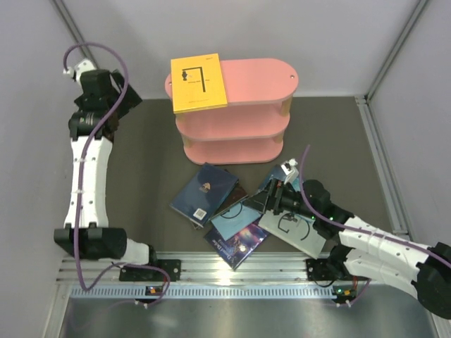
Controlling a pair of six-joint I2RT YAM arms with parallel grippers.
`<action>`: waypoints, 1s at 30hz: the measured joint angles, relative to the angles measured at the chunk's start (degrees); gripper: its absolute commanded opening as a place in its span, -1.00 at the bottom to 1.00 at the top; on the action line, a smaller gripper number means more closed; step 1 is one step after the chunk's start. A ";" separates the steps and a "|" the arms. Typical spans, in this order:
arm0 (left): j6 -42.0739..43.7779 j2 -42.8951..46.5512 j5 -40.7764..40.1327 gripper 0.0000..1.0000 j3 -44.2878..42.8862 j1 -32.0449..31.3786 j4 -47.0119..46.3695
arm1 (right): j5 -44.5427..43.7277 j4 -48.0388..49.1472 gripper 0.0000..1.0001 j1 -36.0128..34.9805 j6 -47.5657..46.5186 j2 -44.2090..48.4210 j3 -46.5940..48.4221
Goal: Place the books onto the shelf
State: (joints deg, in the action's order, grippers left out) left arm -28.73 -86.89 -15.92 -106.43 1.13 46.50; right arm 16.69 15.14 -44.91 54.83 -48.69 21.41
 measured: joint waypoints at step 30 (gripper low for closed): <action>-4.92 5.25 25.64 0.92 65.13 -3.85 -29.03 | -5.68 24.48 0.96 -11.72 12.35 -42.27 8.41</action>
State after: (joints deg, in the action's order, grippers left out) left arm -33.65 -81.65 9.72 -41.30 -2.72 17.47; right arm 11.00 39.62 -56.62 67.18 -90.96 29.82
